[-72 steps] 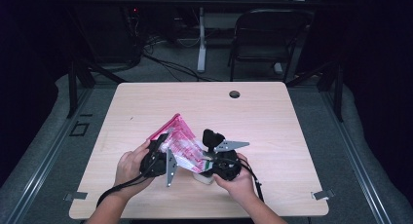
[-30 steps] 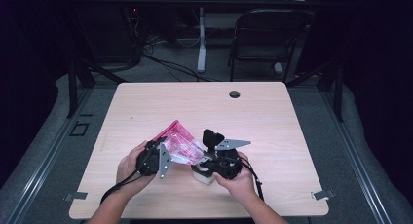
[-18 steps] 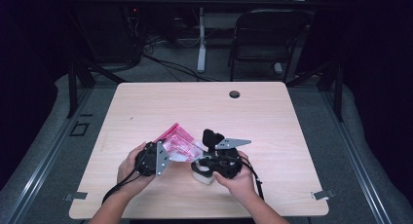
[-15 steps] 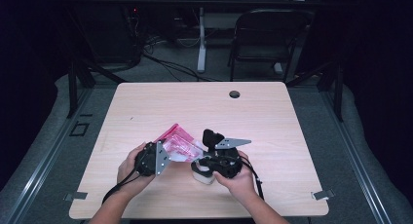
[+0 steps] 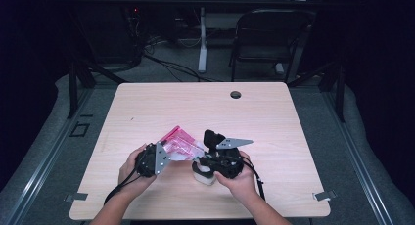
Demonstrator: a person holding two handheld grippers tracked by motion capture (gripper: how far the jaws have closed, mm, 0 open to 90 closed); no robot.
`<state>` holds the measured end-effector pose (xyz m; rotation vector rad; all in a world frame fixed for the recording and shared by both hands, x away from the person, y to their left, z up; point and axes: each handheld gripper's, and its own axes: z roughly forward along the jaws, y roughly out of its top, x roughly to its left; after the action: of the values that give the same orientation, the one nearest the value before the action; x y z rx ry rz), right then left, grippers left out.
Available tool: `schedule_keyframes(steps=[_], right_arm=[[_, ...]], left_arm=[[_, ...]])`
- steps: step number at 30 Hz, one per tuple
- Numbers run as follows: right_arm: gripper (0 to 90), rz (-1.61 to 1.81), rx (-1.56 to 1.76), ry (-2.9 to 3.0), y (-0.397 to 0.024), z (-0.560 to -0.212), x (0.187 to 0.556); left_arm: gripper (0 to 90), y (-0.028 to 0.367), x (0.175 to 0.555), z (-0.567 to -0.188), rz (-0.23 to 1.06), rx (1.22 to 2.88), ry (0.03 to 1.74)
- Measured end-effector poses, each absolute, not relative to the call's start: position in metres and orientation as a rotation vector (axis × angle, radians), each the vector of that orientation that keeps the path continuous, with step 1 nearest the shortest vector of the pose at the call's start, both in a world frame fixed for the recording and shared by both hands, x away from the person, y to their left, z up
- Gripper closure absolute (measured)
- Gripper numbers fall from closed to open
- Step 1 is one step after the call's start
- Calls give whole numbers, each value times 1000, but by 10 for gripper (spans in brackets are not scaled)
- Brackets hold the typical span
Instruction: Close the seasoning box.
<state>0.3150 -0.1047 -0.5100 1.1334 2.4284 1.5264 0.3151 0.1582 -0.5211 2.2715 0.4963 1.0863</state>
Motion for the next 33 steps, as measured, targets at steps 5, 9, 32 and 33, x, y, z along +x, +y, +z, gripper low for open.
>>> schedule_keyframes(steps=[5, 9, 32, 33], right_arm=[[889, 1534, 1139, 2421, -105, -510, 315], [889, 1542, 1141, 2417, -104, -509, 315], [889, 1552, 1135, 2400, -104, -506, 316], [889, 1555, 1136, 2398, -104, -506, 316]], left_arm=[[720, 159, 317, -523, 1053, 2265, 514], [721, 161, 319, -526, 1006, 2251, 542], [723, 162, 323, -534, 904, 2241, 589], [723, 162, 323, -535, 899, 2242, 593]])
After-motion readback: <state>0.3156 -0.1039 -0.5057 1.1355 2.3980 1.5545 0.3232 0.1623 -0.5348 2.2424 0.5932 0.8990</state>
